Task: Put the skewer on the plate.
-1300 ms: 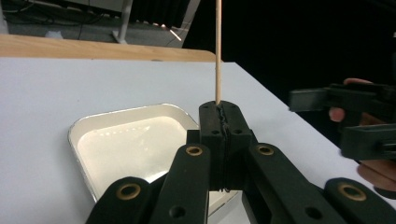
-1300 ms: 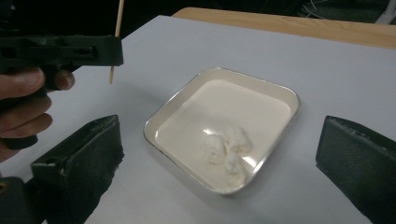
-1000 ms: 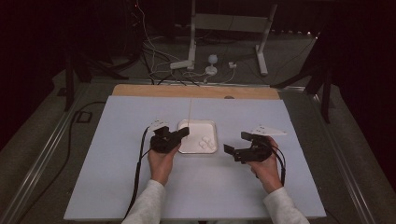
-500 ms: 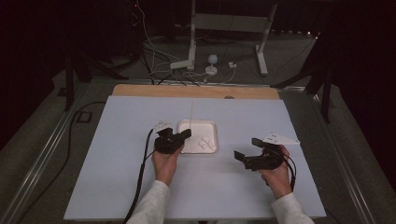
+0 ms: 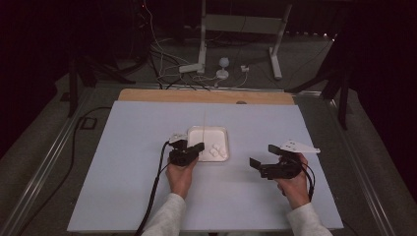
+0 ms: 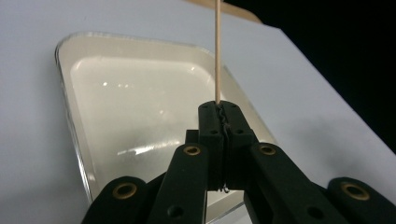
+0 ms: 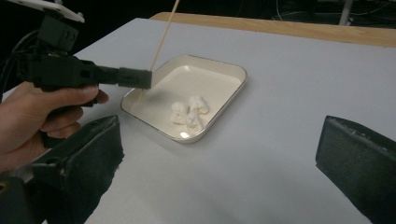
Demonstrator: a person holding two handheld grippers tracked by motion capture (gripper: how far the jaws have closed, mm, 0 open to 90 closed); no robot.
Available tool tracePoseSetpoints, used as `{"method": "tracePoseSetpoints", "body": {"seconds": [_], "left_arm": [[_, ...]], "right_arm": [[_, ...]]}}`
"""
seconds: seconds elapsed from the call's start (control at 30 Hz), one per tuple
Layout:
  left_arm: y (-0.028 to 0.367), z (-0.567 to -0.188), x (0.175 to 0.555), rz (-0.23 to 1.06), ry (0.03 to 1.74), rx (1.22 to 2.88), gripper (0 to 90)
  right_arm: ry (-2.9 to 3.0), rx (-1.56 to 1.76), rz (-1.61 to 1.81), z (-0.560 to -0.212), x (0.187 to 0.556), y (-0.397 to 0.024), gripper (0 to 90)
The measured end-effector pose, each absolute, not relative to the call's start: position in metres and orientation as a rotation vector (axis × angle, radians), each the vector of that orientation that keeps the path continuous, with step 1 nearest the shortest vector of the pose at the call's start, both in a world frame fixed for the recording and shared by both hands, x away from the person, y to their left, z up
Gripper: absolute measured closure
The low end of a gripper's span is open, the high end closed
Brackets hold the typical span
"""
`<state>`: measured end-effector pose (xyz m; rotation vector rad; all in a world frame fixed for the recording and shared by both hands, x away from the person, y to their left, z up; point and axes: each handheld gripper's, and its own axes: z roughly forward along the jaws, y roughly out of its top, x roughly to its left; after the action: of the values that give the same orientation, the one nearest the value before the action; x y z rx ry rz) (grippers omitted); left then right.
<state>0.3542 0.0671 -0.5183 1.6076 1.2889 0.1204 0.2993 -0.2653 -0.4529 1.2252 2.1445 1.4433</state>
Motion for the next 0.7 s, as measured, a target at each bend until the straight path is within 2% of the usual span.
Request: {"method": "tracePoseSetpoints", "body": {"seconds": [0.43, 0.7], "left_arm": [[0.064, -0.533, 0.353, 0.119, 1.374, 1.593, 88.1], [0.063, -0.534, 0.353, 0.13, 1.41, 1.585, 83.3]], "right_arm": [[2.147, 1.219, 1.445, -0.453, 0.299, -0.264, 0.9], [2.147, 1.216, 1.443, -0.453, 0.299, -0.264, 0.9]]}}
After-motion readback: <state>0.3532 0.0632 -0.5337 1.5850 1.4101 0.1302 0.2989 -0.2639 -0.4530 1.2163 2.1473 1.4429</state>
